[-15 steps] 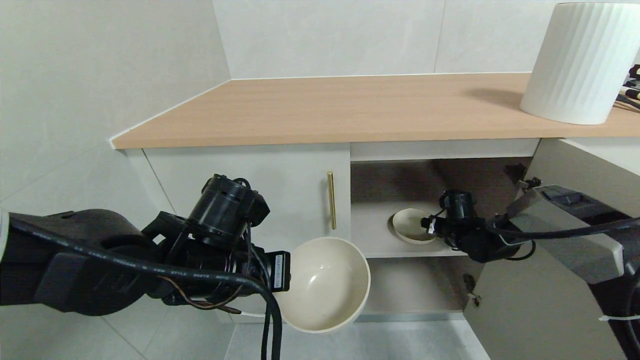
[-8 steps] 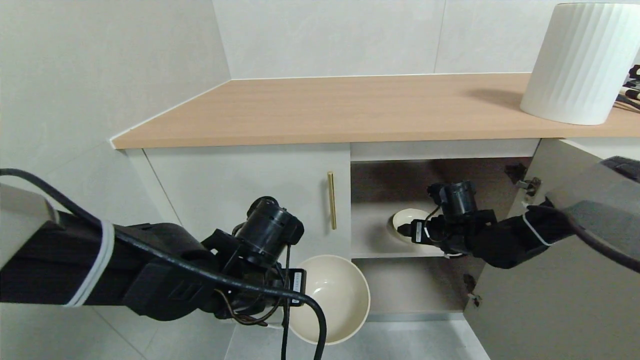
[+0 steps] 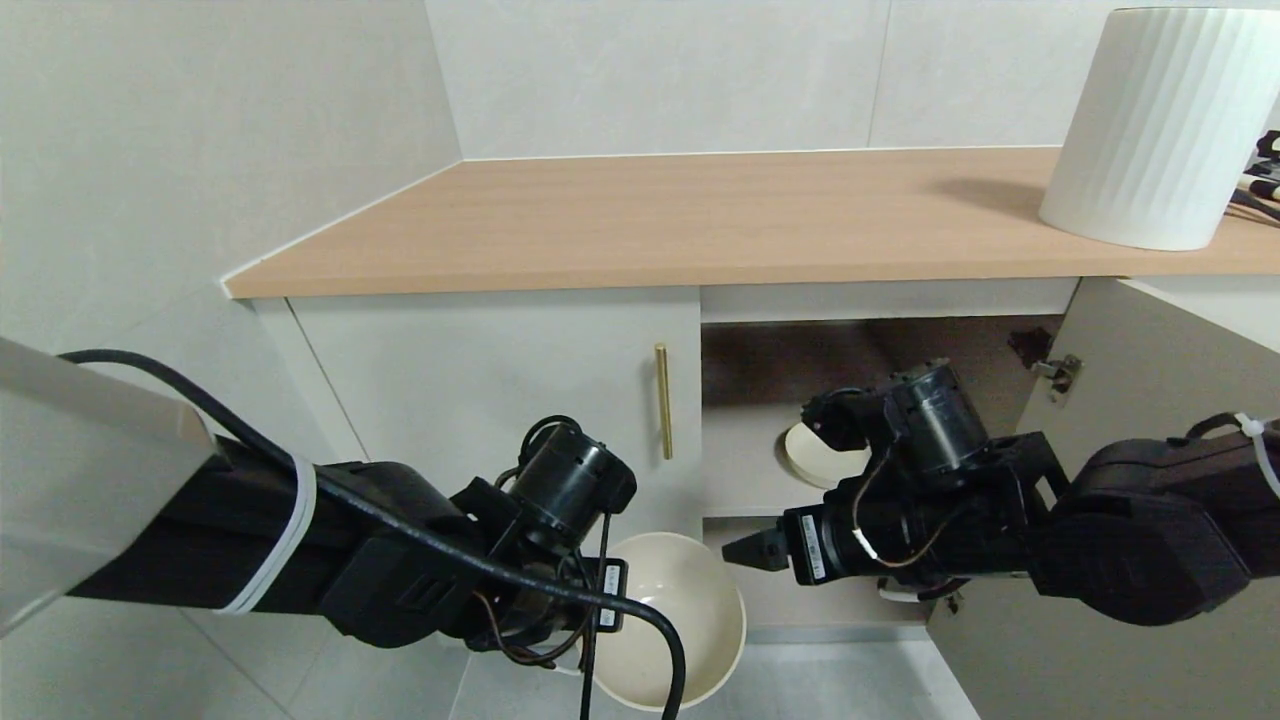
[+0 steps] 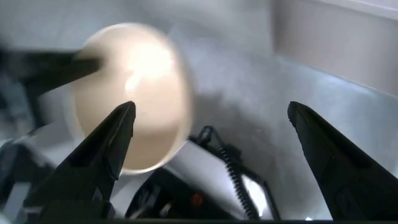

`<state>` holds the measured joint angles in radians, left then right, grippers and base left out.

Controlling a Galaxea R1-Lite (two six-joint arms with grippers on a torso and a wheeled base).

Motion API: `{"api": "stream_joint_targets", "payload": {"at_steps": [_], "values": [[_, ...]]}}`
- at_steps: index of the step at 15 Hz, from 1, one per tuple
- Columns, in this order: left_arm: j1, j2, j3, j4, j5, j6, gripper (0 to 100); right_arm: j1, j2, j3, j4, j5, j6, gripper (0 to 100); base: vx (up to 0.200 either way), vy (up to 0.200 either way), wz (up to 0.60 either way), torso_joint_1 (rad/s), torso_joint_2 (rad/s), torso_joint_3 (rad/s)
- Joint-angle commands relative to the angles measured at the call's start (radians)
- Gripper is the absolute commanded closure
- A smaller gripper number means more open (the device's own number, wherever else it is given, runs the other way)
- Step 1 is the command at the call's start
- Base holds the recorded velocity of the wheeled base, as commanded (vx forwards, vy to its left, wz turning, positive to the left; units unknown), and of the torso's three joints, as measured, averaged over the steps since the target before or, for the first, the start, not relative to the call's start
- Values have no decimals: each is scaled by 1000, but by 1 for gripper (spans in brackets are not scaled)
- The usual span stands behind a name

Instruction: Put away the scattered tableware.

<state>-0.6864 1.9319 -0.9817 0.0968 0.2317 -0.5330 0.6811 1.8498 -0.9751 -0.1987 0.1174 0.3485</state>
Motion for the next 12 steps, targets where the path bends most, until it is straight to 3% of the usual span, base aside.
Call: {"api": "stream_joint_targets", "payload": {"at_steps": [1, 5, 12], "values": [[-7, -4, 0, 1, 5, -1, 100, 35, 12, 9, 1, -1, 0, 0, 0, 0, 0, 0, 0, 0], [-9, -4, 0, 1, 21, -1, 100, 78, 100, 3, -10, -111, 1, 0, 0, 0, 0, 0, 0, 0], [-21, -13, 3, 3, 21, -1, 100, 83, 154, -1, -53, -122, 7, 0, 0, 0, 0, 0, 0, 0]]}}
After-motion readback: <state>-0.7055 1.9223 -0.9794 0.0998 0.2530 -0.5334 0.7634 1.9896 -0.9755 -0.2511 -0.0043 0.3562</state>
